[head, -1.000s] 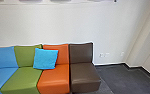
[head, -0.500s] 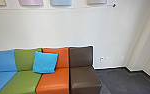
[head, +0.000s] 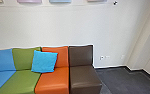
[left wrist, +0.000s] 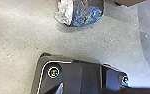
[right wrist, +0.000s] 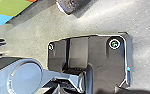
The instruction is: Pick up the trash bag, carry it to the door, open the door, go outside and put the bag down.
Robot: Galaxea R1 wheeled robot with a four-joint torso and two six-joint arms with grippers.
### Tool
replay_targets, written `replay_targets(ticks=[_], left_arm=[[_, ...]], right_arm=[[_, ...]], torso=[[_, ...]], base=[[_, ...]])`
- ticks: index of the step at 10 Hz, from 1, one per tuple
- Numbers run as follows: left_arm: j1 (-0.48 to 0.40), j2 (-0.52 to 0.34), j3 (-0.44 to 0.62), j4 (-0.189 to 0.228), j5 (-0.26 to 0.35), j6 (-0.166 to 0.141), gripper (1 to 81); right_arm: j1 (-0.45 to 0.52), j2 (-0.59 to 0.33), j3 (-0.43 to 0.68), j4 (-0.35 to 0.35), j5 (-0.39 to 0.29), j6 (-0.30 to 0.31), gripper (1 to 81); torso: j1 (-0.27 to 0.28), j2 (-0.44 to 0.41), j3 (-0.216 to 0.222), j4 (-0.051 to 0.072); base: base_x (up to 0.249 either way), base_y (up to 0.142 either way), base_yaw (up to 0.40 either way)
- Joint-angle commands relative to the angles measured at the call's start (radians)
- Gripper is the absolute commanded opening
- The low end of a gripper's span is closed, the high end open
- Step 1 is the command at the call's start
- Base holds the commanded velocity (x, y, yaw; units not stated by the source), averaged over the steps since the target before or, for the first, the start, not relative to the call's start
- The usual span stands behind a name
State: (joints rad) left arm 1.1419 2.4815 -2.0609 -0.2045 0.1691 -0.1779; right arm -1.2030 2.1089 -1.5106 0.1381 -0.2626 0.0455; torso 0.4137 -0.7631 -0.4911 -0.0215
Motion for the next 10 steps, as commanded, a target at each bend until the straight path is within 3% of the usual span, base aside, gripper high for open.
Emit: replay_targets(ticks=[1, 4, 5, 6, 7, 10], left_arm=[[-0.098, -0.035, 0.002, -0.044, 0.062, -0.002, 81.1], [-0.136, -0.032, -0.005, -0.055, 0.102, -0.002, 81.1], [-0.152, -0.027, -0.005, -0.061, 0.107, -0.002, 81.1], [-0.165, -0.019, -0.005, -0.064, 0.107, -0.003, 81.1], [-0.175, -0.007, -0.013, -0.064, 0.107, -0.003, 81.1], [-0.195, 0.051, -0.09, -0.053, 0.11, -0.003, 81.1]], right_arm=[[0.142, -0.076, 0.043, 0.051, -0.099, 0.005, 81.1], [0.251, -0.076, 0.054, 0.055, -0.174, 0.019, 81.1], [0.286, -0.071, 0.05, 0.055, -0.184, 0.022, 81.1], [0.317, -0.058, 0.04, 0.052, -0.187, 0.033, 81.1], [0.341, -0.044, 0.02, 0.052, -0.205, 0.034, 81.1], [0.375, 0.013, -0.04, 0.06, -0.267, 0.048, 81.1]], torso=[[0.063, -0.097, -0.091, 0.0], [0.125, -0.193, -0.182, 0.0], [0.15, -0.232, -0.125, 0.0], [0.291, -0.451, -0.142, 0.0], [0.178, -0.274, -0.149, 0.0], [0.24, -0.373, -0.16, 0.0]], base=[[0.0, 0.0, 0.0], [0.0, 0.0, 0.0], [0.0, 0.0, 0.0], [0.0, 0.0, 0.0], [0.0, 0.0, 0.0], [0.0, 0.0, 0.0]])
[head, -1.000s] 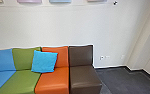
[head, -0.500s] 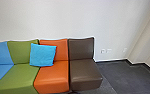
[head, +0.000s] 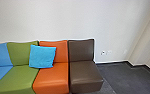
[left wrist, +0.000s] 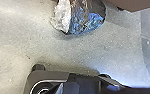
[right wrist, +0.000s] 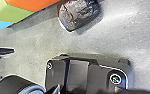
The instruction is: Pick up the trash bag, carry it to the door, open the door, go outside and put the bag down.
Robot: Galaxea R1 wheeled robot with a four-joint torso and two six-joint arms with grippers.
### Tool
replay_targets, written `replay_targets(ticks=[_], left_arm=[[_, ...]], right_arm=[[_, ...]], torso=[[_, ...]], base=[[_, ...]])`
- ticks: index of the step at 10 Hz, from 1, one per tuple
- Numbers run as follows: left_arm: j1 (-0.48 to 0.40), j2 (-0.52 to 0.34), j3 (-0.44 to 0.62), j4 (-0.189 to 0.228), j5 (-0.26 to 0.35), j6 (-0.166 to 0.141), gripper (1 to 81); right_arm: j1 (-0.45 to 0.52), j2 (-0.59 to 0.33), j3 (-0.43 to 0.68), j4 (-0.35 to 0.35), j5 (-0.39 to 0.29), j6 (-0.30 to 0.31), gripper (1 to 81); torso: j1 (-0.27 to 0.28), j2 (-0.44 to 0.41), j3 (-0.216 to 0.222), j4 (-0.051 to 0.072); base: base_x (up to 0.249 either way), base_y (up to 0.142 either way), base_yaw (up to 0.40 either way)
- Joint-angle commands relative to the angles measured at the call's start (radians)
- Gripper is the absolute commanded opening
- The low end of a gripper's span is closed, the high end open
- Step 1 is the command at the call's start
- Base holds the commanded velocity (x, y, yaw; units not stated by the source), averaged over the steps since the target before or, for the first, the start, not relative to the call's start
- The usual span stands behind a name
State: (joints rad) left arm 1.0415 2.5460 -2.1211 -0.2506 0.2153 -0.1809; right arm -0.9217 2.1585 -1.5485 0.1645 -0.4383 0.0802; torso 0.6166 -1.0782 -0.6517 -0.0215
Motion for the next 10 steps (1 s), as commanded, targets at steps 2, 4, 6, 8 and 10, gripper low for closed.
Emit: replay_targets(ticks=[2, 4, 6, 8, 10], left_arm=[[-0.102, -0.016, -0.05, -0.016, 0.13, 0.001, 81.1], [-0.102, -0.015, -0.05, -0.015, 0.13, 0.003, 81.1], [-0.106, 0.002, -0.05, -0.009, 0.128, 0.003, 81.1], [-0.116, 0.016, -0.065, -0.006, 0.128, 0.003, 81.1], [-0.126, 0.021, -0.069, -0.004, 0.13, 0.003, 81.1]], right_arm=[[0.08, -0.047, 0.027, 0.035, -0.091, 0.013, 81.1], [0.072, -0.058, 0.039, 0.033, -0.089, 0.013, 81.1], [0.071, -0.05, 0.039, 0.027, -0.089, 0.013, 81.1], [0.082, -0.046, 0.036, 0.03, -0.089, 0.012, 81.1], [0.082, -0.055, 0.036, 0.032, -0.091, 0.012, 81.1]], torso=[[0.085, -0.132, 0.0, 0.0], [0.127, -0.2, 0.0, 0.0], [0.169, -0.267, 0.0, 0.0], [0.211, -0.334, -0.084, 0.0], [0.243, -0.385, -0.104, 0.0]], base=[[0.0, 0.0, 0.0], [0.0, 0.0, 0.0], [0.0, 0.0, 0.0], [0.0, 0.0, 0.0], [0.0, 0.0, 0.0]])
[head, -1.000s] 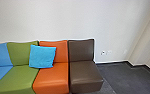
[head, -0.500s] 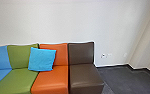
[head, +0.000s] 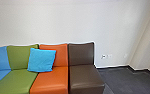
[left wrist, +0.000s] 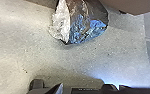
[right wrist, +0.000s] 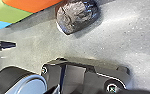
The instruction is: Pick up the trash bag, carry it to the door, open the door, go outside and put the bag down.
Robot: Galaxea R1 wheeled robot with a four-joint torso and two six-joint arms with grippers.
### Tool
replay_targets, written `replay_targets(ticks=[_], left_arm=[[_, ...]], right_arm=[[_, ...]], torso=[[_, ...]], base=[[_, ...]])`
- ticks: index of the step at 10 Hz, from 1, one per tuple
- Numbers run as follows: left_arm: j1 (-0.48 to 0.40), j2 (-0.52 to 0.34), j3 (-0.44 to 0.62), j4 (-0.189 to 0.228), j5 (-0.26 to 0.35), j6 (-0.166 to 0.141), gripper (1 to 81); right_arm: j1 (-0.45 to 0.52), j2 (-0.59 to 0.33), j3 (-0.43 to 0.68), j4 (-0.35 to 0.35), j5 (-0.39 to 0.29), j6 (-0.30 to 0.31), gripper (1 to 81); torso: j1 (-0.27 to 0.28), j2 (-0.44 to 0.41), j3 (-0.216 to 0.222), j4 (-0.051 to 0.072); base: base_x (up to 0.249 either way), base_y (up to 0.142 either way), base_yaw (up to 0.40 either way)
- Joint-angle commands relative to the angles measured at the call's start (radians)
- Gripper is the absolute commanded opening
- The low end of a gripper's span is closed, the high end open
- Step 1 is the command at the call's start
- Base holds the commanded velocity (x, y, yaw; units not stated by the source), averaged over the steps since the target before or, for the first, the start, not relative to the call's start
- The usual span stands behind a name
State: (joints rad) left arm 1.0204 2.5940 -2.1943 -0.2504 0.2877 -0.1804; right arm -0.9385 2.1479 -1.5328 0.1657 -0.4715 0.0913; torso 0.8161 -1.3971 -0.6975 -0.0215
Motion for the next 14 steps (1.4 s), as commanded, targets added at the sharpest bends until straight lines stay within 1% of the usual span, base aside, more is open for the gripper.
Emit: replay_targets(ticks=[1, 3, 4, 5, 6, 7, 10, 12, 14], left_arm=[[-0.111, -0.021, -0.007, -0.004, 0.057, 0.002, 81.1], [-0.131, 0.0, -0.047, -0.004, 0.057, 0.002, 81.1], [-0.144, 0.012, -0.067, -0.001, 0.058, 0.002, 81.1], [-0.164, 0.032, -0.102, 0.002, 0.059, 0.001, 81.1], [-0.187, 0.048, -0.139, -0.003, 0.076, 0.001, 81.1], [-0.208, 0.063, -0.17, -0.004, 0.108, 0.002, 81.1], [-0.269, 0.084, -0.177, -0.003, 0.117, 0.001, 81.1], [-0.32, 0.104, -0.177, -0.006, 0.171, 0.001, 81.1], [-0.346, 0.131, -0.177, 0.002, 0.177, 0.001, 81.1]], right_arm=[[0.098, -0.055, 0.025, 0.032, -0.056, 0.001, 81.1], [0.106, -0.076, 0.037, 0.034, -0.056, 0.002, 81.1], [0.112, -0.092, 0.045, 0.034, -0.058, 0.002, 81.1], [0.126, -0.11, 0.059, 0.035, -0.059, 0.002, 81.1], [0.134, -0.133, 0.079, 0.035, -0.059, 0.002, 81.1], [0.14, -0.161, 0.102, 0.035, -0.061, 0.004, 81.1], [0.145, -0.193, 0.125, 0.034, -0.062, 0.004, 81.1], [0.145, -0.19, 0.129, 0.032, -0.061, 0.002, 81.1], [0.145, -0.185, 0.129, 0.032, -0.062, 0.002, 81.1]], torso=[[0.062, -0.095, -0.083, 0.0], [0.107, -0.167, -0.142, 0.0], [0.127, -0.198, -0.117, 0.0], [0.148, -0.232, -0.108, 0.0], [0.166, -0.258, -0.12, 0.0], [0.182, -0.283, -0.127, 0.0], [0.244, -0.381, -0.131, 0.0], [0.287, -0.451, -0.131, 0.0], [0.328, -0.517, -0.199, 0.0]], base=[[0.0, 0.0, 0.0], [0.0, 0.0, 0.0], [0.0, 0.0, 0.0], [0.0, 0.0, 0.0], [0.0, 0.0, 0.0], [0.0, 0.0, 0.0], [0.0, 0.0, 0.0], [0.0, 0.0, 0.0], [0.0, 0.0, 0.0]])
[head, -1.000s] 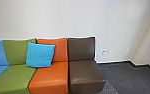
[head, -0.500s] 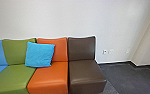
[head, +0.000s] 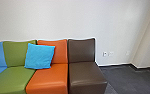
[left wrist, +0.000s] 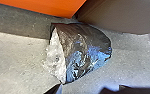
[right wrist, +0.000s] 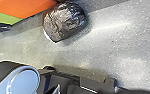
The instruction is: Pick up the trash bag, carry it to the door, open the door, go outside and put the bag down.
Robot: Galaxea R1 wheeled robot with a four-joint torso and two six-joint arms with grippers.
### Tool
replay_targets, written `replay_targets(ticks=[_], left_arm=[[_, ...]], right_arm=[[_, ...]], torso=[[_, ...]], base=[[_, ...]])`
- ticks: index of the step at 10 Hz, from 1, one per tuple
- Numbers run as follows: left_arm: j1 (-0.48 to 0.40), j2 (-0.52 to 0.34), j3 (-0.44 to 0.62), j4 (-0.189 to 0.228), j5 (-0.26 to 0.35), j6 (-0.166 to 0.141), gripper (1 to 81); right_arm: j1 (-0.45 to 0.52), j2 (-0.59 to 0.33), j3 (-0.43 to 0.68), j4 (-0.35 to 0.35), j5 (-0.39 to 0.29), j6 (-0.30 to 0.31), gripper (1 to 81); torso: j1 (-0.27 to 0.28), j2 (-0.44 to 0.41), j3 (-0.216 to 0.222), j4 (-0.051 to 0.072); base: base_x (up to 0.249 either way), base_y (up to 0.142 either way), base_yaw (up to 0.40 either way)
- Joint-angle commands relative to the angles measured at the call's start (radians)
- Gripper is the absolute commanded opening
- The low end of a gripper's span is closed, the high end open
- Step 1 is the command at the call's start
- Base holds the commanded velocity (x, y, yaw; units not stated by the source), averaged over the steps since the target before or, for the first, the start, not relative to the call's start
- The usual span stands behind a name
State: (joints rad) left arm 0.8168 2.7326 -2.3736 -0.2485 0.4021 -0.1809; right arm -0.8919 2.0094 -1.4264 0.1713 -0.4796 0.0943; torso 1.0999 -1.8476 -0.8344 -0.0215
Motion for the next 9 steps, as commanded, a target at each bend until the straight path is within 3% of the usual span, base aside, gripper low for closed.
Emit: replay_targets(ticks=[1, 3, 9], left_arm=[[-0.155, 0.0, 0.002, -0.002, 0.063, 0.001, 81.1], [-0.179, 0.004, 0.002, -0.005, 0.101, 0.001, 81.1], [-0.284, 0.004, 0.001, 0.0, 0.147, 0.001, 81.1]], right_arm=[[0.098, -0.048, 0.023, 0.028, -0.054, 0.001, 81.1], [0.102, -0.056, 0.02, 0.028, -0.054, 0.007, 81.1], [0.153, -0.114, 0.052, 0.03, -0.091, 0.018, 81.1]], torso=[[0.062, -0.096, -0.092, 0.0], [0.094, -0.147, -0.131, 0.0], [0.222, -0.348, -0.321, 0.0]], base=[[0.0, 0.0, 0.0], [0.0, 0.0, 0.0], [0.0, 0.0, 0.0]])
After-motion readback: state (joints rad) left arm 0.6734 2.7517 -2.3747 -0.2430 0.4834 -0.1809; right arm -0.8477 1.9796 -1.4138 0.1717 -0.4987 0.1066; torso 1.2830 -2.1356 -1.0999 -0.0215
